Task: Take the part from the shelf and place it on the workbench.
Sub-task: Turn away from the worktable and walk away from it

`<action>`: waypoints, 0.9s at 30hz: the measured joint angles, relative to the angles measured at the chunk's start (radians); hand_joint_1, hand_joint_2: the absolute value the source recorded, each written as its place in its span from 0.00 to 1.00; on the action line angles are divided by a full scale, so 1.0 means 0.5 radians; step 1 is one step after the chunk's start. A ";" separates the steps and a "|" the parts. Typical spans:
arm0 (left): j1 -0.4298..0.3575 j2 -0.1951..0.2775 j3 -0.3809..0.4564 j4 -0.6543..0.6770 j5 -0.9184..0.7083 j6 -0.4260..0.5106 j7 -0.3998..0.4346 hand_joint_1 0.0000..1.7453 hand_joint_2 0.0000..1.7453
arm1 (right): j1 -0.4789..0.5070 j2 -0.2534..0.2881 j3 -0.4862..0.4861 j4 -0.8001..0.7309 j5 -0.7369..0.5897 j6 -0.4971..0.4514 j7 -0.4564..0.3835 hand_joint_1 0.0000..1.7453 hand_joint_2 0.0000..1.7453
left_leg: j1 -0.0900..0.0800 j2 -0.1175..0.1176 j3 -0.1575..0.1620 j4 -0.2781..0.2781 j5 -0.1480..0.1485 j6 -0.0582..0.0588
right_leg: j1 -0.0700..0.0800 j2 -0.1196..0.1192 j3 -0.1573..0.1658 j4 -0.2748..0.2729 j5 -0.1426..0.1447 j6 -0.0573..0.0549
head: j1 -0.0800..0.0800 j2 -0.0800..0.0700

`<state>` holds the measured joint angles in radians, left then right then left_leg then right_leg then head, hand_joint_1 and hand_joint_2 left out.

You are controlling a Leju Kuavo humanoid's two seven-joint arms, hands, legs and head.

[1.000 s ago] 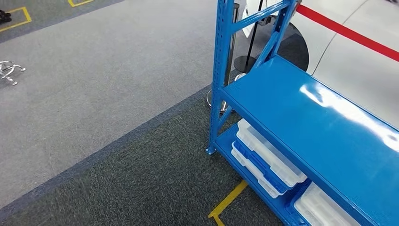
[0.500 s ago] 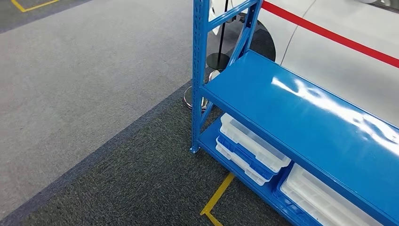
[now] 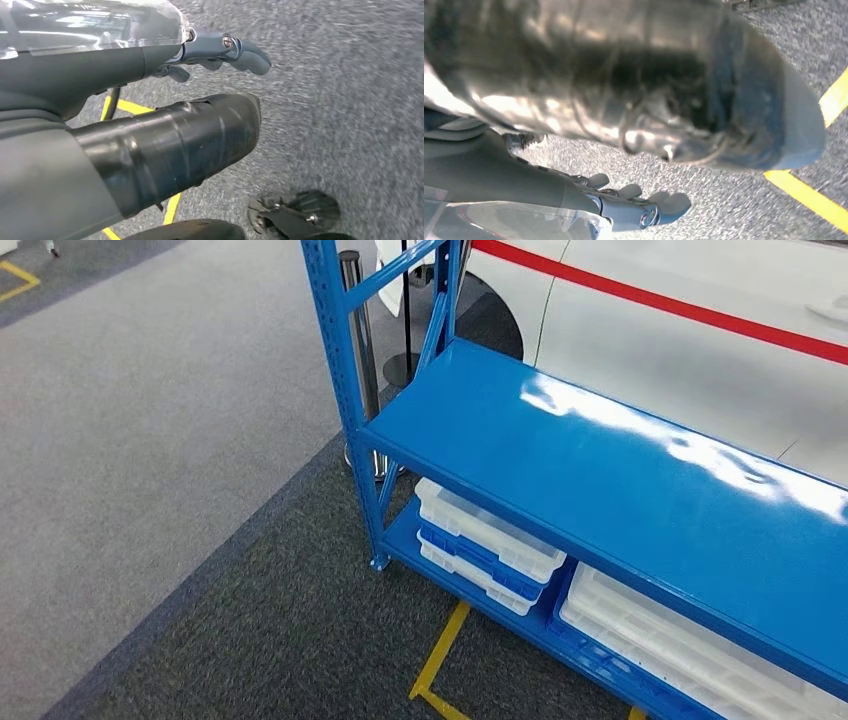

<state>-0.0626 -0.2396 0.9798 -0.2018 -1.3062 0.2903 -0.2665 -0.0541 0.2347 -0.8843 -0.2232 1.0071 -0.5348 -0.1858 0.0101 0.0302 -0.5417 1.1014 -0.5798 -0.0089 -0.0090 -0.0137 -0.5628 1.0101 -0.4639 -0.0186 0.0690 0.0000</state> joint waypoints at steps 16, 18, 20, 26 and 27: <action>0.004 -0.002 0.022 0.000 0.000 0.005 0.006 0.00 0.00 | 0.005 0.000 0.002 0.003 0.003 0.020 0.001 0.00 0.00 | 0.018 -0.107 0.038 -0.198 0.182 0.089 | -0.004 0.147 -0.120 0.188 -0.086 0.087 | 0.005 0.000; 0.009 -0.002 0.023 0.000 0.000 0.008 0.007 0.00 0.00 | 0.002 0.000 0.002 0.003 0.005 0.021 0.001 0.00 0.00 | 0.013 -0.047 0.037 -0.199 0.182 0.098 | -0.007 0.066 -0.244 0.440 -0.212 0.102 | 0.008 0.000; 0.011 -0.002 0.025 0.000 0.000 0.009 0.008 0.00 0.00 | 0.003 0.000 0.002 0.003 0.006 0.021 0.001 0.00 0.00 | 0.011 0.012 0.038 -0.197 0.176 0.098 | -0.015 0.044 -0.314 0.584 -0.241 0.114 | 0.008 0.000; 0.002 -0.006 0.025 0.000 -0.001 0.011 0.008 0.00 0.00 | 0.002 -0.002 0.002 0.003 0.008 0.022 0.001 0.00 0.00 | -0.003 0.133 0.072 -0.191 0.137 0.049 | 0.007 -0.099 -0.029 0.043 -0.011 0.069 | 0.007 0.000; -0.001 -0.006 0.026 0.000 -0.001 0.011 0.008 0.00 0.00 | 0.003 -0.002 0.002 0.003 0.009 0.022 0.001 0.00 0.00 | -0.005 0.148 0.080 -0.194 0.134 0.037 | 0.012 -0.081 -0.030 0.043 -0.009 0.059 | 0.007 0.000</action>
<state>-0.0632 -0.2427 0.9926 -0.2018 -1.3066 0.2960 -0.2624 -0.0523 0.2338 -0.8831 -0.2217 1.0118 -0.5238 -0.1854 0.0073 0.1040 -0.5019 1.0045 -0.5128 0.0099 -0.0028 -0.0542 -0.5780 1.0317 -0.4684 0.0107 0.0726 0.0000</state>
